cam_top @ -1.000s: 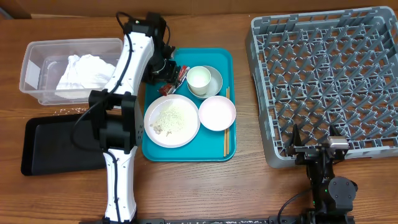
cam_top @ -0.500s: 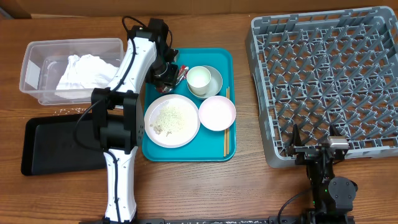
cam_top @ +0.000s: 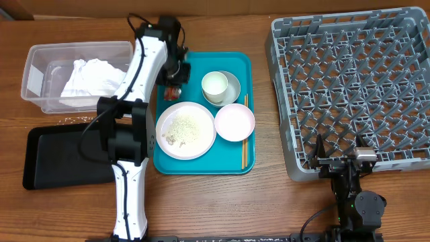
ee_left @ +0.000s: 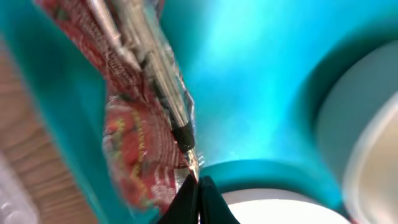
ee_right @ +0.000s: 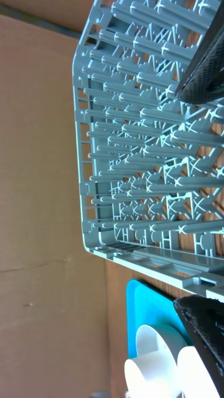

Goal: Sort waste into correct bins and load items into the dishwasher
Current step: 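Carry the red wrapper left and drop it into the clear bin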

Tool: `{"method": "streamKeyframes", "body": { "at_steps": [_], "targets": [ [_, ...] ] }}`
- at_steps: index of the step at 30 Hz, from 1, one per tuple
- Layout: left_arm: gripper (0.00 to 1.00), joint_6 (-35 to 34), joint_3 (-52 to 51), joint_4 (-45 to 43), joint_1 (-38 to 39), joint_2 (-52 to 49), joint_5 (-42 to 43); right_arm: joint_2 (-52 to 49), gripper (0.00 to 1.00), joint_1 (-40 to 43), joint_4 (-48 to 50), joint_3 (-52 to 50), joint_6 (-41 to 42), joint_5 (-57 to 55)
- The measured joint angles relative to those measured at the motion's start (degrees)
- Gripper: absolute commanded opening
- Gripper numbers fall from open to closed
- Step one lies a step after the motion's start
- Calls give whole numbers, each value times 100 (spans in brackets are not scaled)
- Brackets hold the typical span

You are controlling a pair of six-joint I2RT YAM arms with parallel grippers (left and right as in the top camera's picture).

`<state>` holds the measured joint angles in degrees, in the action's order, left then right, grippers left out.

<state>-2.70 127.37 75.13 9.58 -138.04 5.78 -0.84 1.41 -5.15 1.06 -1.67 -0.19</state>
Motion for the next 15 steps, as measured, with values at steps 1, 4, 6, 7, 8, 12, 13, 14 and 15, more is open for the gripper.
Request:
{"method": "streamKeyframes", "body": {
  "at_steps": [1,4,6,7,8,12,13,14,15],
  "targets": [
    [4,-101,214,57,-17,0,2,0,100,2,-2,0,-4,-2],
    [4,-411,994,251,-109,0,72,0,100,2,-2,0,0,0],
    [4,-575,1504,372,-192,0,175,0,100,0,0,0,-2,-2],
    [4,-660,1834,463,-256,0,254,0,100,0,0,0,-2,0],
    [4,-717,2013,494,-295,0,299,0,100,2,0,0,-2,-2],
    [4,-1128,2822,728,-505,0,415,0,100,0,2,0,-2,0],
    [4,-1257,2946,774,-553,0,415,0,100,2,-2,0,-2,0],
    [4,-1436,3075,837,-612,0,411,0,100,2,0,0,-2,0],
    [4,-1668,3200,905,-686,0,404,0,100,2,0,0,-2,0]
  ]
}}
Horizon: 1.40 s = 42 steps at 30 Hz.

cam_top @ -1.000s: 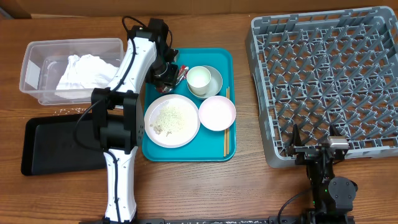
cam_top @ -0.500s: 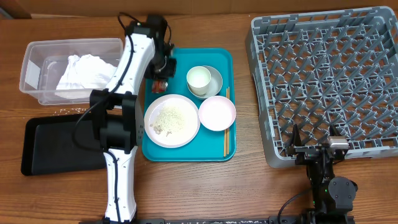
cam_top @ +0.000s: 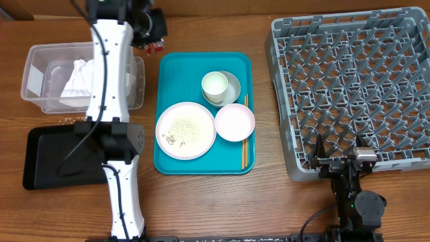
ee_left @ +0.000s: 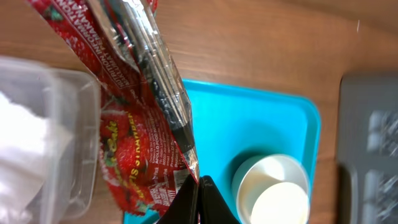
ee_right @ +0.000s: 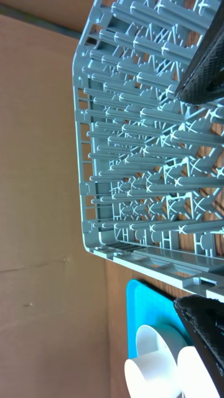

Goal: Sort waste into correct bins and load items into the dishwasher
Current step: 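Carry the red wrapper left and drop it into the clear bin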

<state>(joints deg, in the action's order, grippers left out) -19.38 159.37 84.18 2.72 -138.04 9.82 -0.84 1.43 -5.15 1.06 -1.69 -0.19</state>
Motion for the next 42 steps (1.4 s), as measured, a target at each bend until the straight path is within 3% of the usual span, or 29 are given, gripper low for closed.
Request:
{"method": "streamKeyframes", "body": {
  "at_steps": [9,13,15,18,19,20,26,36,42],
  "targets": [
    [4,-2446,260,780,-1075,0,-422,0,100,-2,2,0,0,-2],
    [4,-3091,254,868,-1606,0,-588,0,100,-2,-2,0,0,0],
    [22,-3254,223,896,-1821,0,-638,0,100,0,0,0,0,0],
    [81,-3416,111,955,-1965,0,-682,0,100,-2,0,0,0,-2],
    [95,-3453,61,953,-1976,0,-691,0,100,0,2,0,2,0],
    [100,-3473,7,944,-1985,0,-691,0,100,-2,0,0,4,0],
    [100,-3392,-160,778,-1980,0,-684,0,100,0,0,0,0,-2],
    [100,-2223,35,977,-1969,11,-52,0,100,0,0,0,2,0],
    [100,-2229,192,1235,-2000,560,-544,0,100,-2,0,0,-2,-2]
  ]
}}
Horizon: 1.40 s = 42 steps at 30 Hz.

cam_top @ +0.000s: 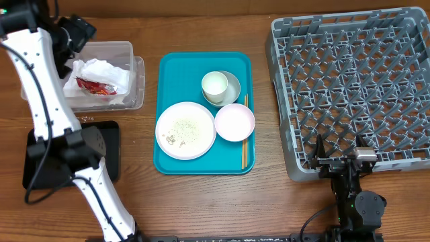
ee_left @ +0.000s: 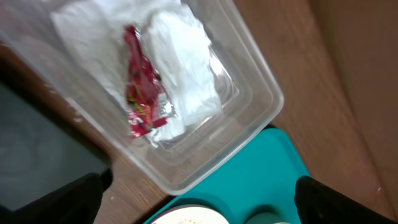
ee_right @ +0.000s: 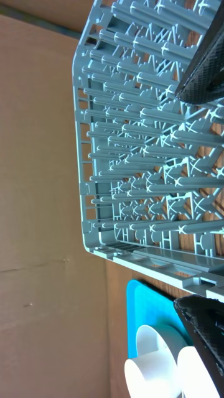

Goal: Sort waste into correct bins and load items into the dishwasher
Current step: 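Carry the red wrapper left and drop it into the clear bin, then pull the left arm back to the left edge and raise the right arm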

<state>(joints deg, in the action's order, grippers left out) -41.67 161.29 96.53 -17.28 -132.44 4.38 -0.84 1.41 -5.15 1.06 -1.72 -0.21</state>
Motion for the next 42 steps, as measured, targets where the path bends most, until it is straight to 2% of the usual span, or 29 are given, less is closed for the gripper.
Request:
{"method": "streamKeyframes", "body": {
  "at_steps": [10,16,26,29,39,42],
  "targets": [
    [100,-13,247,0,-750,1392,-448,0,100,2,0,0,-2,2],
    [100,216,205,13,-1093,1368,-444,0,100,2,0,0,4,0],
    [100,295,203,13,-1110,1349,-557,0,100,2,76,0,2,-22],
    [100,297,203,13,-1110,1349,-575,0,100,0,474,0,129,181],
    [100,313,203,15,-1110,1349,-612,11,100,2,2649,0,654,2072],
    [100,313,203,15,-1110,1349,-616,20,100,2,3230,0,1119,2450]
  ]
}}
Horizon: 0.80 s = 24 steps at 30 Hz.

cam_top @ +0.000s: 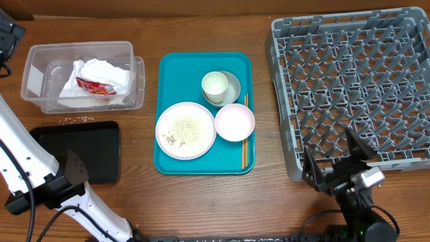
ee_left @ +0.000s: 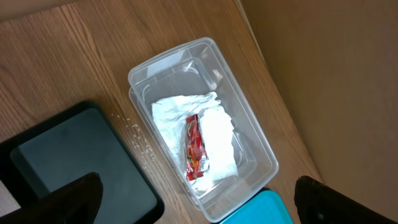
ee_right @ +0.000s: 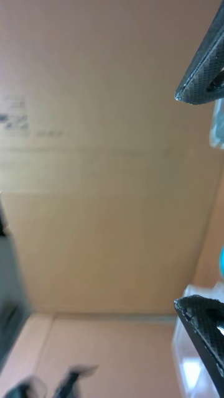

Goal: Sort waste into correct bins and load items into the dishwasher
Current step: 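Pull the left arm back to the left edge and raise the right arm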

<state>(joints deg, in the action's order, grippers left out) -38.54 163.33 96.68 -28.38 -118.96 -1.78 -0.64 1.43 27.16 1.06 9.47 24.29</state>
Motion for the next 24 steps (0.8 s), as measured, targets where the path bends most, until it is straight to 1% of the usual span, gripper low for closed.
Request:
{"method": "streamKeyframes", "body": {
  "at_steps": [4,8,12,15,19,21,22,23,24],
  "targets": [
    [100,0,0,-2,0,0,-2,0,100,0,457,0,811,223],
    [100,0,0,0,0,0,0,2,100,0,890,0,1445,293],
    [100,0,0,0,0,0,-2,2,100,-2,791,68,1788,345],
    [100,0,0,0,0,0,-2,-4,100,0,225,476,1897,365],
    [100,0,-2,0,0,0,-2,-203,100,0,-1128,1528,1764,389],
    [100,0,-4,0,0,0,-2,-501,100,0,-1847,2124,1569,402],
    [100,2,-4,0,0,0,-2,-761,100,0,-2330,2546,1421,446],
    [100,2,-7,2,0,0,-2,-949,100,0,-2544,2776,1307,461],
    [100,0,-7,0,0,0,0,-1250,100,0,-2988,3161,1165,527]
  ]
}}
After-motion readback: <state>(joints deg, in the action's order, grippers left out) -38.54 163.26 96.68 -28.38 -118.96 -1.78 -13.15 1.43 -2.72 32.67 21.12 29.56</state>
